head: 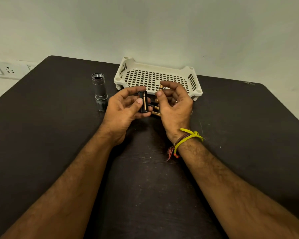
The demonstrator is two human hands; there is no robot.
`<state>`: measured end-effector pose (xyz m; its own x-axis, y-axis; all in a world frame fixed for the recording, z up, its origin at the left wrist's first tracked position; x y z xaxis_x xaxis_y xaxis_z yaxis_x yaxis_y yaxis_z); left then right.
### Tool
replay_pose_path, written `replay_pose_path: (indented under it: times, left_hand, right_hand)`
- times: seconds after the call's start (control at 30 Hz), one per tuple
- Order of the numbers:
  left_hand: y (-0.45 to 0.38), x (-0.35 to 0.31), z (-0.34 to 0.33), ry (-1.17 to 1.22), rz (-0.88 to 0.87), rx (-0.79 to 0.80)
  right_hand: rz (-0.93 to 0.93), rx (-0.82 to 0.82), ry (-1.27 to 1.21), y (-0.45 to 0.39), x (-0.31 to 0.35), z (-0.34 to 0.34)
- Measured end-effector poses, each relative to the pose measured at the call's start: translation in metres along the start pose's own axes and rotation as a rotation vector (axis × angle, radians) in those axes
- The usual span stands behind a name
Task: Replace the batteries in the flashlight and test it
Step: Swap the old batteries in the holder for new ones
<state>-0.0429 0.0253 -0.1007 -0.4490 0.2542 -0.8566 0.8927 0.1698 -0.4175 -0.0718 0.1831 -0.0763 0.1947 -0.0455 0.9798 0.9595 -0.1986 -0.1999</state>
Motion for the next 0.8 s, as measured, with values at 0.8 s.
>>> replay_pose_path:
  times: [0.8]
  left_hand:
    - [0.0013, -0.0018, 0.0023, -0.031, -0.005, -0.025]
  right_hand:
    - [0.015, 0.114, -0.113, 0.0044, 0.0045, -0.0090]
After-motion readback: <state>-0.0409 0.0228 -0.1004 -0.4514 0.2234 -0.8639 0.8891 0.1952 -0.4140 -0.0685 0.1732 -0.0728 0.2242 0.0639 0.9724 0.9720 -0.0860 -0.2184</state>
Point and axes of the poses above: each hand's wrist, its own y-axis away from the middle knuckle, its own z-axis out of the back of the hand, x = y × z, the point moved 8 cm from there along -y, towards the middle knuckle, and after that the axes turned 15 degrees about -z, right-handed, at the moved point
